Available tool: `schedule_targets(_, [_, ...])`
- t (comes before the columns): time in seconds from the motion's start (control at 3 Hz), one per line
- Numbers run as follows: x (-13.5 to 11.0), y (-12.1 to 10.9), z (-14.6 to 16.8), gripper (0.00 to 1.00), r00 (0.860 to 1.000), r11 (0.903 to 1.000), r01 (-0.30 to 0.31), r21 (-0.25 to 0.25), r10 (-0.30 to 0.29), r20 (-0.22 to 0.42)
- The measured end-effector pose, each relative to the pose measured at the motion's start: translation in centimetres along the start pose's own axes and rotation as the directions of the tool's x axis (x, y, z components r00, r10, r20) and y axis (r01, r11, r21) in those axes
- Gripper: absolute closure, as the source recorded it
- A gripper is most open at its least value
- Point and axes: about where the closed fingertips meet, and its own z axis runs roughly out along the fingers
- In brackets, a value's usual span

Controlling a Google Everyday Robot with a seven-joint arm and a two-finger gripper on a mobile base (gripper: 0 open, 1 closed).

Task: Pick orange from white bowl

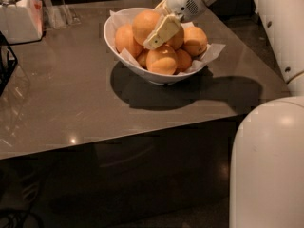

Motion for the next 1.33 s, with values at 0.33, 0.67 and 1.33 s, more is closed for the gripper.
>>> schedule_targets(0.33, [-1.1,1.2,-1.9,1.0,0.999,0.9981,0.046,0.042,-0.045,-0.022])
schedule_targets(0.67, [-1.6,4.1,-4.9,1.0,0.998,0.993,0.055,0.104,-0.051,-0.039])
schedule_targets(1.33, [1.6,10.0,-8.5,1.0,0.999,0.9769,-0.039,0.21,0.035,0.026])
